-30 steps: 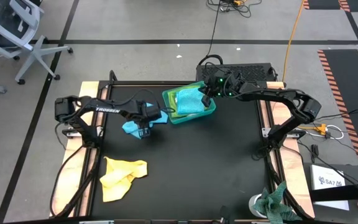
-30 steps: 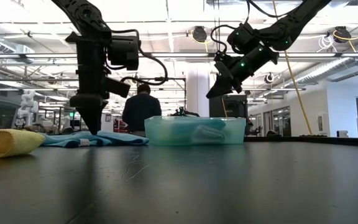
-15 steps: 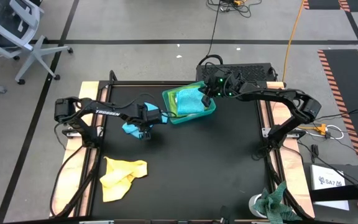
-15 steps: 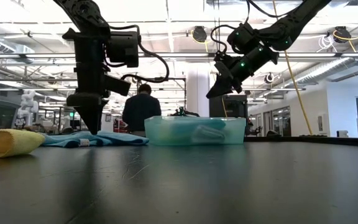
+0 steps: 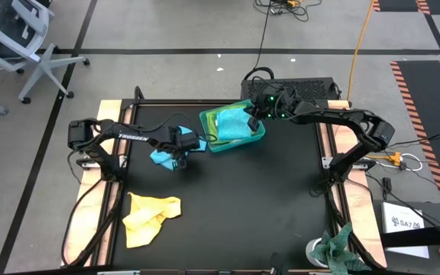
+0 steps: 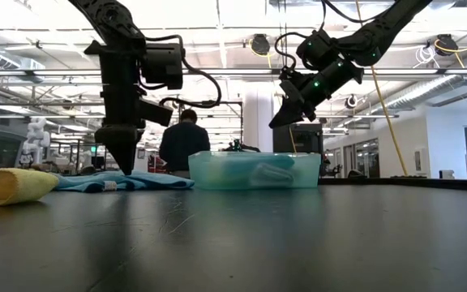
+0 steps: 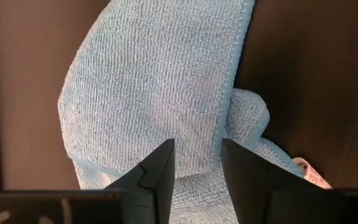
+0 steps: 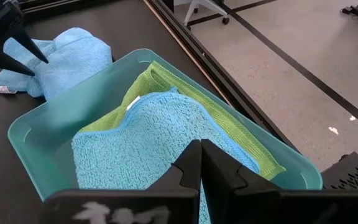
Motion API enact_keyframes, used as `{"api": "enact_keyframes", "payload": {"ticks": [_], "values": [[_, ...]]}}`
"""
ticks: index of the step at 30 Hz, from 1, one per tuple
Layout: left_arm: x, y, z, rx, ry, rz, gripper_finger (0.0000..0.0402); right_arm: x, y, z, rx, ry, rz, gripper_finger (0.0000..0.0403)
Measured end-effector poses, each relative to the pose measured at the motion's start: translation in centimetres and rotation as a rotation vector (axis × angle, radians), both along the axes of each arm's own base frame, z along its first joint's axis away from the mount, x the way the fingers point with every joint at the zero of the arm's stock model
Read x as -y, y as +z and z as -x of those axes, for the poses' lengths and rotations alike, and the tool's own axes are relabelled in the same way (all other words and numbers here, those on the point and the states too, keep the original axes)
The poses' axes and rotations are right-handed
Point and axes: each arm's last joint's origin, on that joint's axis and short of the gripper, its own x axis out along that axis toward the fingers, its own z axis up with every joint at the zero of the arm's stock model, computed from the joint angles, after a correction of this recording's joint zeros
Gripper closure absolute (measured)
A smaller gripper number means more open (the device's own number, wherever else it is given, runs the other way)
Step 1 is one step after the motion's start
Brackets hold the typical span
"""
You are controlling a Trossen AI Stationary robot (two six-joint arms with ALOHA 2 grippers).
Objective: Fold microfiber towels
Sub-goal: Fold the blue microfiber towel
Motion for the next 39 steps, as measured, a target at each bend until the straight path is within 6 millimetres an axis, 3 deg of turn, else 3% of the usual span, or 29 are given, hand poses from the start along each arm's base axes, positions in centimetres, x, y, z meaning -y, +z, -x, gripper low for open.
{"api": "enact_keyframes", "payload": {"ticks": [10, 20, 32, 35, 39], "values": [[-0.2, 0.0, 0.1, 0.009, 0.019, 0.03, 0.0268, 0.0, 0.0, 0.0, 0.0, 0.0, 0.0, 0.0403], [-0.2, -1.6, 1.5, -0.045, 0.052, 0.059, 0.0268, 0.0, 0.0, 0.0, 0.0, 0.001, 0.0, 0.0403], [-0.6, -0.8, 0.9, 0.007, 0.105, 0.055, 0.0269, 0.0, 0.0, 0.0, 0.002, 0.0, -0.003, 0.0403], [-0.9, -0.5, 0.6, 0.031, 0.132, 0.064, 0.0285, 0.0, 0.0, 0.0, 0.001, -0.001, -0.002, 0.0403], [-1.3, -0.4, 0.7, 0.056, 0.182, 0.122, 0.0348, 0.0, 0.0, 0.0, 0.001, -0.001, -0.003, 0.0403]]}}
